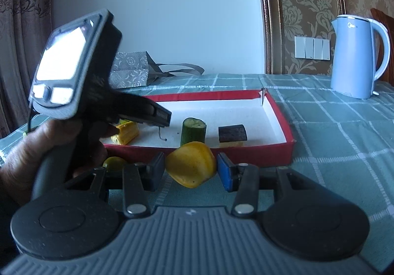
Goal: Organize fruits
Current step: 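Carry brown fruit into red tray and open left tool while right tool holds yellow pepper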
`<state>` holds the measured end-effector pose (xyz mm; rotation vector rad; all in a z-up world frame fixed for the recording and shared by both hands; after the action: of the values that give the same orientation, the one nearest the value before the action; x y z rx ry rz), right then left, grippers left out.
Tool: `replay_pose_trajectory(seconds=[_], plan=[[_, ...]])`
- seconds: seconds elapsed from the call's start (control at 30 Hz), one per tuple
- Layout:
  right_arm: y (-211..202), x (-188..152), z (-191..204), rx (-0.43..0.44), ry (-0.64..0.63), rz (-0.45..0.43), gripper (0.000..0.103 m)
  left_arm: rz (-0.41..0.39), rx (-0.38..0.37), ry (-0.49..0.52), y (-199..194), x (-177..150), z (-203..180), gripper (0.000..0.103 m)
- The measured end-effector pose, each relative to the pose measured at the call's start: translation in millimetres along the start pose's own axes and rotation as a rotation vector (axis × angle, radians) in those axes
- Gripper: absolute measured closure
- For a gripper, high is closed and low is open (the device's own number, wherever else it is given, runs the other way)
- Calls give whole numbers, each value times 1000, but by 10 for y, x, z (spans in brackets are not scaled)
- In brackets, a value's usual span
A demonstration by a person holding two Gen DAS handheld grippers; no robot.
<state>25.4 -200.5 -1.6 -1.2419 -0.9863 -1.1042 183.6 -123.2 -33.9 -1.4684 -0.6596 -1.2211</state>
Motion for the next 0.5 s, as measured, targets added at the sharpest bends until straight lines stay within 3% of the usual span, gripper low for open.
replay_pose_trajectory(seconds=[0.27,0.5], plan=[[25,0,-21,4,11,7,59,-22,49,61,-66,8,-45,72],[26,-6,-34,3,21,6,59,-96,80,52,-516,124,63,72]])
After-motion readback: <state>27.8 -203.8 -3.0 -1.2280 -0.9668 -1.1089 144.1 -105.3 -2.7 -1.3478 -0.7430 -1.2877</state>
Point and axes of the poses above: each gripper's, at about its wrist camera, not at the fingertips, and y roughly the way its jaws point, z to its left, x to its top, the point moved 7 cm from there along y, roughly the way its jaws point, and after that the axes turned 14 degrees about -z, right-handed, at the moved point
